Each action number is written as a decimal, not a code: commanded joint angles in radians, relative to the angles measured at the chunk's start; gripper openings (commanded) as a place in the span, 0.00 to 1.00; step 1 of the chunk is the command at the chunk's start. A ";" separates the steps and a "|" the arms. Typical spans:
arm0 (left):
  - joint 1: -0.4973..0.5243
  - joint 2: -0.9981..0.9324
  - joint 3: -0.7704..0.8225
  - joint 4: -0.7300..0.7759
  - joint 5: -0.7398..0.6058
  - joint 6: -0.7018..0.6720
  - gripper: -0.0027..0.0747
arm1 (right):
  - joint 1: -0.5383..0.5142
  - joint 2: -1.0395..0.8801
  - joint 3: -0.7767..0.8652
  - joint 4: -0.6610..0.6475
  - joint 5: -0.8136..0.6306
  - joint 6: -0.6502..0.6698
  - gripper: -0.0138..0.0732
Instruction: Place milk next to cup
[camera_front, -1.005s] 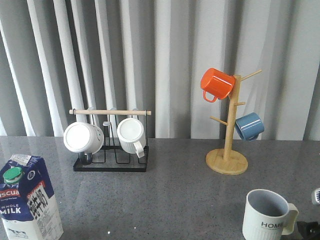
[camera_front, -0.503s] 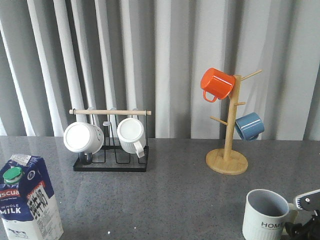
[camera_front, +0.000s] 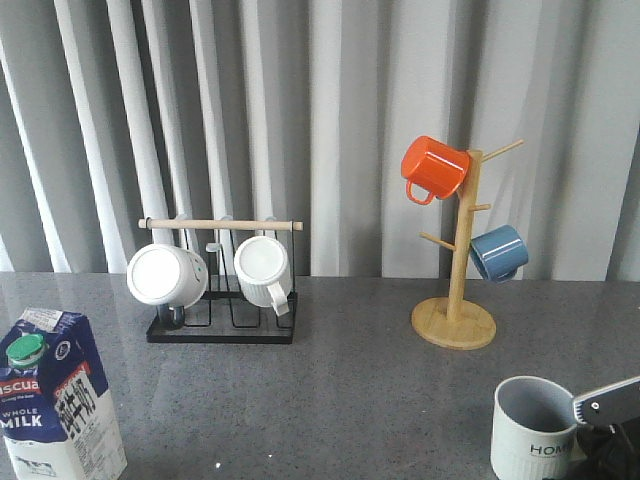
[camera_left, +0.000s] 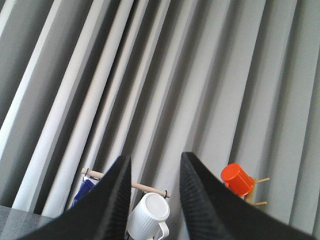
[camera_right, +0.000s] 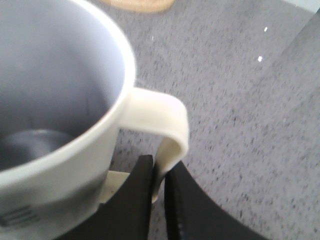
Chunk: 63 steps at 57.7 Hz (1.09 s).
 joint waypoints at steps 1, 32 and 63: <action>-0.003 -0.009 -0.037 -0.010 -0.057 -0.008 0.35 | -0.004 -0.039 -0.026 -0.009 -0.055 -0.007 0.15; -0.003 -0.009 -0.037 -0.010 -0.057 -0.008 0.35 | 0.072 -0.256 -0.067 -0.277 0.087 0.353 0.15; -0.003 -0.009 -0.037 -0.010 -0.057 -0.008 0.35 | 0.326 -0.028 -0.206 -0.373 0.129 0.537 0.15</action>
